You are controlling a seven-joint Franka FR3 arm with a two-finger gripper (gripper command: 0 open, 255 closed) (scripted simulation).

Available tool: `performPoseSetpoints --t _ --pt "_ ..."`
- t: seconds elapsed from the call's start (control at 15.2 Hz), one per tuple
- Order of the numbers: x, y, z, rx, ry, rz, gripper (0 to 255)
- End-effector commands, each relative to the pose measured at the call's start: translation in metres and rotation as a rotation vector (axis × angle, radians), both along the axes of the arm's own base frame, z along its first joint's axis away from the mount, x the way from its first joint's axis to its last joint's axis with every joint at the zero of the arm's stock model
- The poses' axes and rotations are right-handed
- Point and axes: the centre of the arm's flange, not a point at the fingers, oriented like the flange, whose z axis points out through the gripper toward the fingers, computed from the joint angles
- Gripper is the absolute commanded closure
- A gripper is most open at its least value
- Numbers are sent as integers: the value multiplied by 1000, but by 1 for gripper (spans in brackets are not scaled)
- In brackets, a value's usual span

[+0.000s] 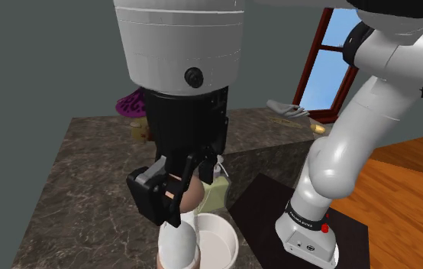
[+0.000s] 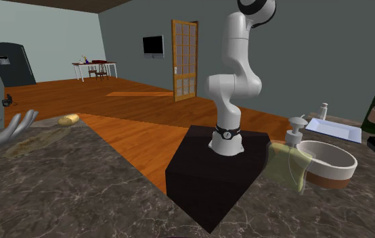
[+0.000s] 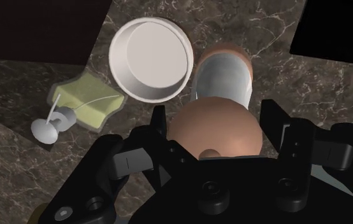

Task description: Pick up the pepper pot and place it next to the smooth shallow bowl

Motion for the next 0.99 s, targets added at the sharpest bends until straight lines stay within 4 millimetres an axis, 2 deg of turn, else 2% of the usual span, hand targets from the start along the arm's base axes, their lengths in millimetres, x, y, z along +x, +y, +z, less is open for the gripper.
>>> performPoseSetpoints --t 0.0,0.92 --pt "0 1 -11 1 0 0 255" --pt "0 1 -85 1 0 0 255"
